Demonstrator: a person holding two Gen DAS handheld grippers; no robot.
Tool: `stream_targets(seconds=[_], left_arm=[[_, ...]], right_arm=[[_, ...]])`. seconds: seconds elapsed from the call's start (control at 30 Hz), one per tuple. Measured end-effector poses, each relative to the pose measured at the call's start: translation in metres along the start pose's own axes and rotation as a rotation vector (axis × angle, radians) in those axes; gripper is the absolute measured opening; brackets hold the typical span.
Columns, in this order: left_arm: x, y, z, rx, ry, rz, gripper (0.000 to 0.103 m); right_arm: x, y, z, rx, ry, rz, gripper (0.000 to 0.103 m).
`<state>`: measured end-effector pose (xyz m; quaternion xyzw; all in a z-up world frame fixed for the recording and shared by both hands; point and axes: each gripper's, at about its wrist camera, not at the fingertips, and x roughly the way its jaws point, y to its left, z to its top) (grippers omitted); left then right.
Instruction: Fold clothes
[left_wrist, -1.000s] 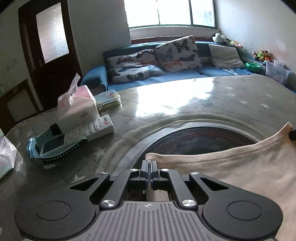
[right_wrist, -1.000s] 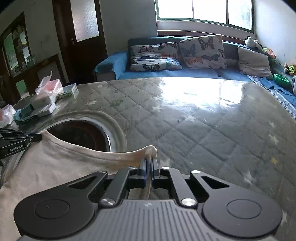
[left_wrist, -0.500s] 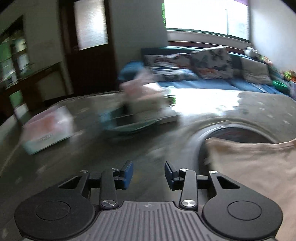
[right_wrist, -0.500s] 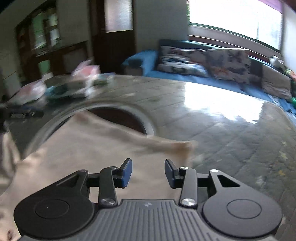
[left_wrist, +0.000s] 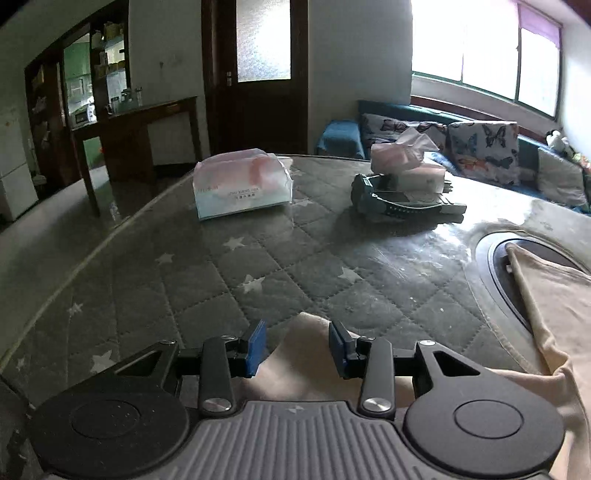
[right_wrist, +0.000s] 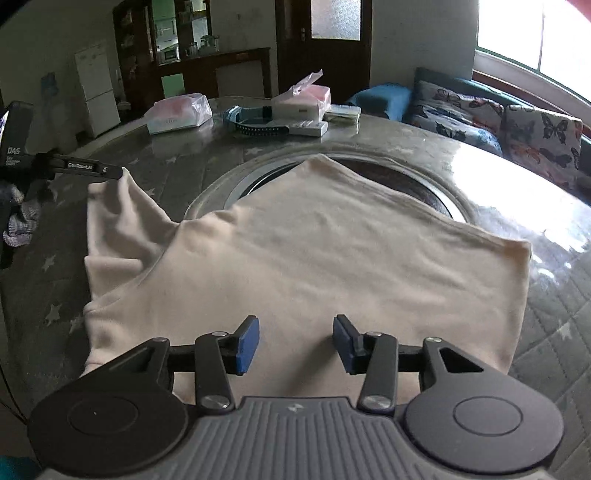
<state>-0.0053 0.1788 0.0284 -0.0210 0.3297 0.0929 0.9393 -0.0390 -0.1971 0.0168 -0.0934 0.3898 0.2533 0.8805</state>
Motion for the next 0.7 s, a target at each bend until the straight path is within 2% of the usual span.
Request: stream_targets(seconds=[0.2, 0.27, 0.3, 0.37, 0.43, 0.5, 0.57, 0.6, 0.7], left_arm=[[0.009, 0.000, -0.004, 0.021, 0.004, 0.012, 0.043], [0.012, -0.004, -0.003, 0.054, -0.011, 0.037, 0.045], [0.014, -0.006, -0.004, 0.082, -0.023, 0.056, 0.043], [0.018, -0.010, -0.004, 0.130, -0.038, 0.083, 0.025], [0.021, -0.013, -0.003, 0.144, -0.040, 0.095, 0.024], [0.021, -0.012, -0.001, 0.127, -0.036, 0.097, 0.024], [0.018, -0.006, 0.001, 0.078, -0.032, 0.077, 0.031], [0.015, -0.001, 0.001, 0.050, -0.036, 0.074, 0.031], [-0.001, 0.010, 0.001, -0.015, -0.057, 0.094, 0.044]], right_arm=[[0.000, -0.002, 0.000, 0.007, 0.003, -0.013, 0.046], [0.000, -0.003, 0.000, 0.008, 0.005, -0.017, 0.048], [0.001, -0.002, 0.000, 0.006, 0.006, -0.020, 0.050], [0.001, -0.002, -0.001, 0.005, 0.006, -0.023, 0.052], [0.001, -0.002, -0.001, 0.006, 0.005, -0.024, 0.053], [0.002, -0.001, -0.001, 0.006, 0.004, -0.026, 0.054], [0.001, 0.000, -0.001, 0.004, 0.004, -0.028, 0.054], [0.001, 0.001, -0.001, 0.004, 0.004, -0.026, 0.055], [-0.002, 0.006, -0.001, -0.004, -0.003, -0.015, 0.055]])
